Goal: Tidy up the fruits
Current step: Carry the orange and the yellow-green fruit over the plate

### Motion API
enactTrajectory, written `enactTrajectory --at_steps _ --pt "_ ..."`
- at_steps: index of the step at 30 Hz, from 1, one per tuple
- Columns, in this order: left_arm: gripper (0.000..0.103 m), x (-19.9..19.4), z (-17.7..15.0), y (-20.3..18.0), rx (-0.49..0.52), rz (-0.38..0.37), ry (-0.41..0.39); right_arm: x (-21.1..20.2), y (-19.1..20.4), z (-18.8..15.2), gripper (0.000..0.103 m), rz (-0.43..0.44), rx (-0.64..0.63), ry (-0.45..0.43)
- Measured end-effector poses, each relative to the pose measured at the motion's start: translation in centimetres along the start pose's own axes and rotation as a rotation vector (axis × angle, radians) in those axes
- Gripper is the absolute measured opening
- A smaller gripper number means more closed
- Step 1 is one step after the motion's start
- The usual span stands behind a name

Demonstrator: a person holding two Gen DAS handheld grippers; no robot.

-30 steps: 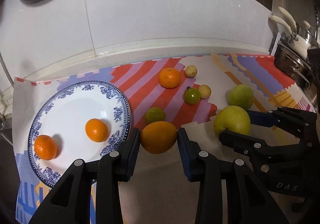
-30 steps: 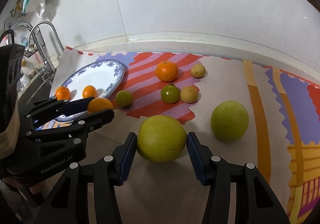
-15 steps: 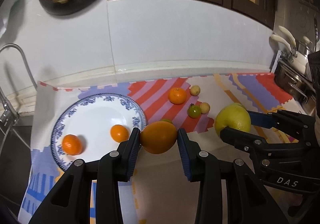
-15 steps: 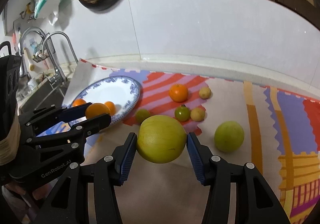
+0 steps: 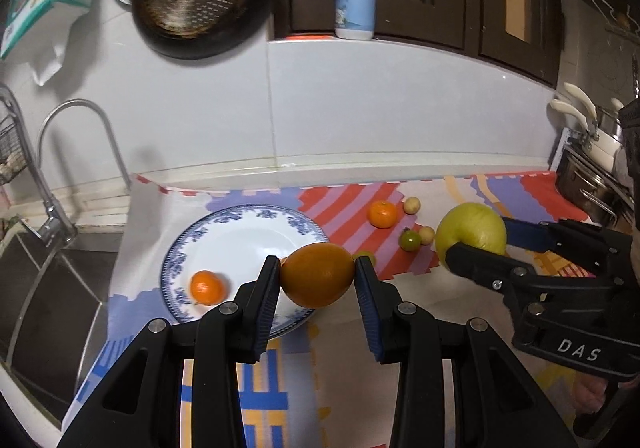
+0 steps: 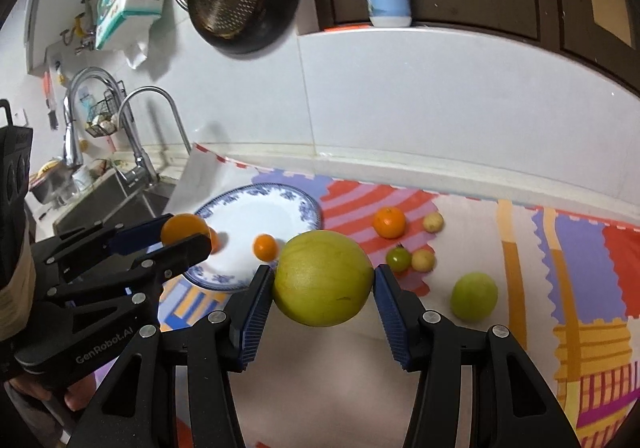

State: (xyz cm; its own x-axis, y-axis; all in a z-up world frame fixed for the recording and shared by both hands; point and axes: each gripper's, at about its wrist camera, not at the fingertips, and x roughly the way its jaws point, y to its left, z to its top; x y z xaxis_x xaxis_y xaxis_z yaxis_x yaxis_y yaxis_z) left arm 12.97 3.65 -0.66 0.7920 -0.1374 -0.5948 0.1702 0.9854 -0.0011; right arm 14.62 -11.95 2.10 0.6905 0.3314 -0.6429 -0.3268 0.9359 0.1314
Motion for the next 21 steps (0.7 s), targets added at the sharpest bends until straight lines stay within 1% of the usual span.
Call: enactTrajectory --at_steps 4,6,9,11,17,21 --pt "0.038 -0.5 0.1 1.0 -0.009 0.002 -0.004 -0.5 1.5 0.8 0.052 0.002 -0.036 -0.025" --pt "0.038 -0.8 0.3 1.6 -0.007 -0.001 -0.006 -0.6 2.1 1.2 0.052 0.004 -0.034 -0.03" --pt "0.038 -1.0 0.9 2.6 -0.005 -0.012 -0.006 -0.4 3.0 1.7 0.052 0.002 -0.028 -0.028" --pt "0.038 -1.0 1.3 3.2 0.01 -0.001 -0.016 -0.1 3.5 2.0 0.052 0.005 -0.035 -0.025" --pt "0.038 0.3 2.3 5.7 0.011 -0.005 -0.001 1.8 5.1 3.4 0.052 0.011 -0.044 -0.021" --pt "0.038 1.5 2.8 7.4 0.003 -0.004 0.013 3.8 6.1 4.5 0.052 0.02 -0.052 -0.01"
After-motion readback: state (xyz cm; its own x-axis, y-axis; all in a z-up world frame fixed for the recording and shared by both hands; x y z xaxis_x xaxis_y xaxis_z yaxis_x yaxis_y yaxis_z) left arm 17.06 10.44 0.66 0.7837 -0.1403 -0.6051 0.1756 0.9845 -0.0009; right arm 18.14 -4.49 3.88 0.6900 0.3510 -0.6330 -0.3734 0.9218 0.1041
